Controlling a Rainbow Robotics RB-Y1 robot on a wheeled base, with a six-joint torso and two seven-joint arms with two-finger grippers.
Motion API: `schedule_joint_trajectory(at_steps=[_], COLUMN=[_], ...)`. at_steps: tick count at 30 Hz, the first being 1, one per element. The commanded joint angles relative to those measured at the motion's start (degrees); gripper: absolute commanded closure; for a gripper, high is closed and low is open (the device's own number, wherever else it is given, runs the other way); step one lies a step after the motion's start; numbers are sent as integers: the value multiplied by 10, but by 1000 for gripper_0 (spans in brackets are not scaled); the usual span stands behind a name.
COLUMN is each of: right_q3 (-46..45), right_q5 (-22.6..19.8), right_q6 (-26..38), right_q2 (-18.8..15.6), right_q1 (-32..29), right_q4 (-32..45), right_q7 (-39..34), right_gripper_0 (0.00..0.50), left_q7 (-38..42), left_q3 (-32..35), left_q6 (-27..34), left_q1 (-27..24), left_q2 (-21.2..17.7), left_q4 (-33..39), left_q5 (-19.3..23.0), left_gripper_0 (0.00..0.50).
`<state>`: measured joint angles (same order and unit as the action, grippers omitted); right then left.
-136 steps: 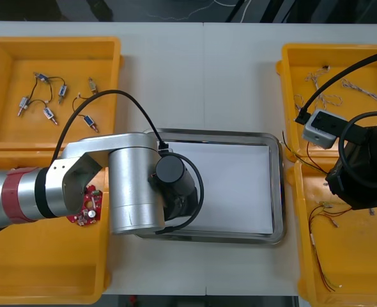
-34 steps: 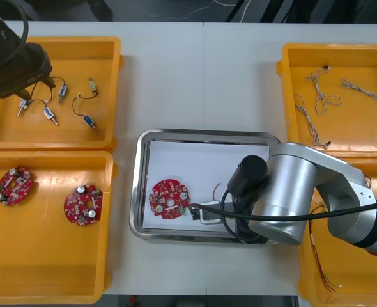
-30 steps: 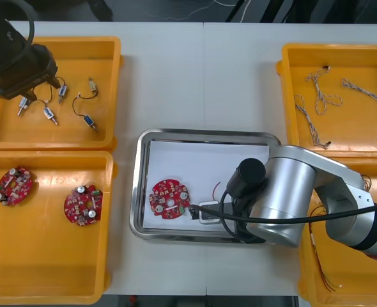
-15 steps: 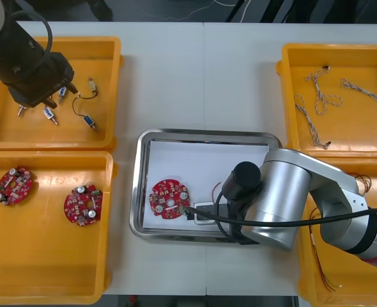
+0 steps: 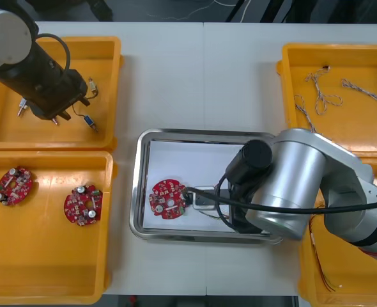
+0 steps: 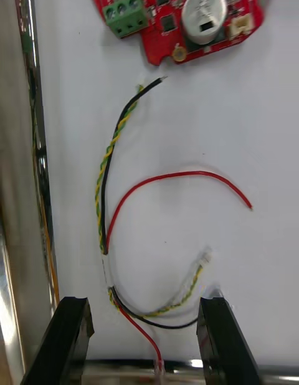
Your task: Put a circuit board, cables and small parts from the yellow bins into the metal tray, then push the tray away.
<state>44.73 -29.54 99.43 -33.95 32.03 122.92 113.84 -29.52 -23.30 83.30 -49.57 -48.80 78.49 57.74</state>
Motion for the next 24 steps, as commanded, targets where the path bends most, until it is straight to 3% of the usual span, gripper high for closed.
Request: schedule_joint_trajectory(at_steps=[1,4,12,16,24], right_q3=[-69,-110,-238,-303,-405], right_q5=[-21,-39,-107,-134,-145], right_q6=[59,105,106,106,106], right_q2=[36,58,86,78,20], right_q1=[-3,0,-1,-9,-44], right_q4=[56,65,94,118,172], right_q7=[-26,-29,-44,-88,-182], right_gripper_0=[0,0,0,0,0], left_q7=[31,32,24,18,11], left_q3=[-30,-39,-39,-40,-86], left_q6=[-18,-19,-32,-48,-97], left_q1=[-14,-14,-16,-19,-48], left_q2=[7,7,7,7,9], left_q4=[-3,-5,-28,-45,-95], left_q5=[12,14,25,31,53], left_gripper_0=[0,0,0,0,0])
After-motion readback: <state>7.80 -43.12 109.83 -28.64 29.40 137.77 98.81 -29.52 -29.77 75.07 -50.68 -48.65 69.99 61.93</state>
